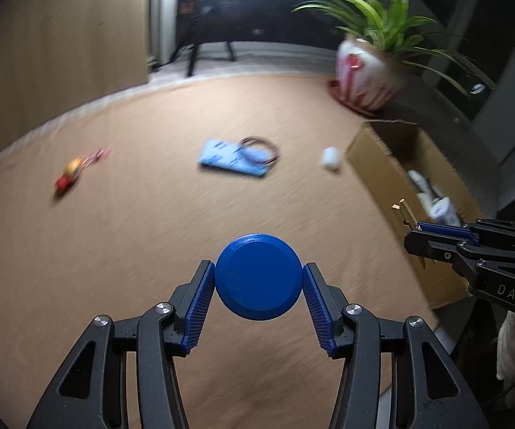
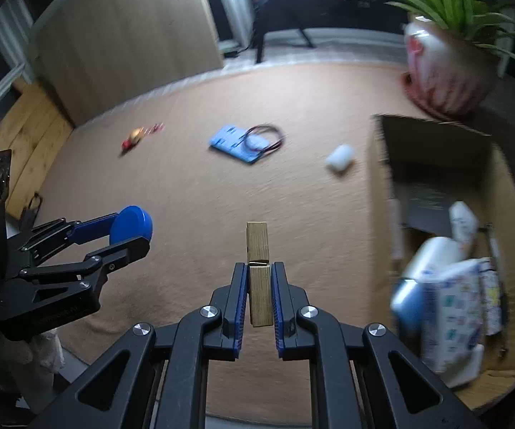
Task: Organize objects
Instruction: 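Carry the blue lid and clothespin in both tools over the box, then open both tools to drop the lid and clothespin into the box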
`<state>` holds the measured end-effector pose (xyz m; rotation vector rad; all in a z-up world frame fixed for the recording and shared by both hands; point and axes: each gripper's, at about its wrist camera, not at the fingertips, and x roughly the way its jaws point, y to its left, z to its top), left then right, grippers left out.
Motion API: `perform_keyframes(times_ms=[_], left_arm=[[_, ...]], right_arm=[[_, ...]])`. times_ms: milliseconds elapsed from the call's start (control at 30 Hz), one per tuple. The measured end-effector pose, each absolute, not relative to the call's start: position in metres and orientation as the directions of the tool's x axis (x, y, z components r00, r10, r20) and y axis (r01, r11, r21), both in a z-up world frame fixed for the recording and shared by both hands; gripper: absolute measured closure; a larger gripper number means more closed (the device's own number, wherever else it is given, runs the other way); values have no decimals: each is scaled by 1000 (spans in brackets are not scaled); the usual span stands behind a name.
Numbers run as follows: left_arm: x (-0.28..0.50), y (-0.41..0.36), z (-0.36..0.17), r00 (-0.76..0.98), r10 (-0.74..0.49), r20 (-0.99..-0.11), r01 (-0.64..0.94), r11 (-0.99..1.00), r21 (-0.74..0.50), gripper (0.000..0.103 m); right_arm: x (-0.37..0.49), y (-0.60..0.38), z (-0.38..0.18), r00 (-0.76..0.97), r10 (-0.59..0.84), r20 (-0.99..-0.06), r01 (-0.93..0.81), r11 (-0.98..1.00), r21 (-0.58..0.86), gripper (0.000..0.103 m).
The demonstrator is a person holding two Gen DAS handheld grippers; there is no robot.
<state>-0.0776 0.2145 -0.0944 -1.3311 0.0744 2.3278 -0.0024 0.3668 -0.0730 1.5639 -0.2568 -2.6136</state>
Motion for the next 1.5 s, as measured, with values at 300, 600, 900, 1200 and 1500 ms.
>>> perform_keyframes(times_ms=[300, 600, 900, 1200, 1500], left_arm=[[-87, 286, -73, -418, 433, -799, -525, -832, -177, 49], [-96, 342, -68, -381, 484, -788, -594, -781, -193, 49], [-108, 383, -72, -337, 514, -789, -629, -746, -218, 49], [-109, 407, -75, -311, 526, -792, -656, -721, -221, 49], [-113, 394, -70, -331, 520, -788, -628, -744, -227, 31]], right_arm=[[17, 427, -54, -530, -64, -846, -145, -976, 165, 91], [35, 474, -55, -540, 4, -842, -258, -953, 161, 91], [47, 499, -64, -528, 29, -849, -320, -933, 167, 91], [49, 507, -69, -517, 33, -855, -344, -923, 172, 91], [51, 503, -63, -543, 63, -838, -339, -929, 150, 38]])
